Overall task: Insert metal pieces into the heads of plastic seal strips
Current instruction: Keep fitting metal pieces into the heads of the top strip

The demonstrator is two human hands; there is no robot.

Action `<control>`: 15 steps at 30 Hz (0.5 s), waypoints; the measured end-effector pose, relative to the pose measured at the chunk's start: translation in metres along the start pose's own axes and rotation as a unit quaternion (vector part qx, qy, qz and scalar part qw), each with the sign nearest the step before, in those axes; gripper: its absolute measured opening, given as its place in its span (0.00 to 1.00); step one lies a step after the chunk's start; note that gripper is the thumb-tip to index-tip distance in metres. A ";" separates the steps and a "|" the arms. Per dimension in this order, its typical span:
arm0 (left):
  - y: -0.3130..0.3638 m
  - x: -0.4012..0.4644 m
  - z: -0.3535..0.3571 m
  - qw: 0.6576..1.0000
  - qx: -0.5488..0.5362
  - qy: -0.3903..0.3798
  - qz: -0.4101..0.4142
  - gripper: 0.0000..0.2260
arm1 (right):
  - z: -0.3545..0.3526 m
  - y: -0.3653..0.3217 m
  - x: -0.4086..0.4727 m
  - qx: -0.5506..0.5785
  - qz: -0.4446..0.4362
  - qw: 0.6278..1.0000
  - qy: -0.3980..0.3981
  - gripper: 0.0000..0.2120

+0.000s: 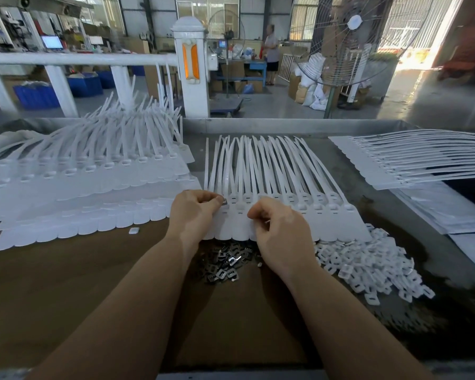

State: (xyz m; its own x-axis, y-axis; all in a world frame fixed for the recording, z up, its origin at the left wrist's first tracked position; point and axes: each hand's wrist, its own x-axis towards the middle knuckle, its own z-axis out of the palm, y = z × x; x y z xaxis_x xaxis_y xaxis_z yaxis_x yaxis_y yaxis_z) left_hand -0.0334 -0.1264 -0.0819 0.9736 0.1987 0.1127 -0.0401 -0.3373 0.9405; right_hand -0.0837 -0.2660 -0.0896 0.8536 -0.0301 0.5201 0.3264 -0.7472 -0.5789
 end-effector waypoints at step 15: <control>-0.003 0.002 0.002 1.000 0.012 -0.006 -0.007 0.02 | 0.000 0.001 0.000 0.000 0.000 1.000 -0.008 0.06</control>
State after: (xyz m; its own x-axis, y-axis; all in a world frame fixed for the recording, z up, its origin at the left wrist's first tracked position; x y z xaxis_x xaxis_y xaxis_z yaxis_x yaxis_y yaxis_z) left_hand -0.0306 -0.1264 -0.0849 0.9767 0.1924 0.0955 -0.0211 -0.3567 0.9340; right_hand -0.0837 -0.2663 -0.0903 0.8595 -0.0197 0.5108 0.3270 -0.7468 -0.5791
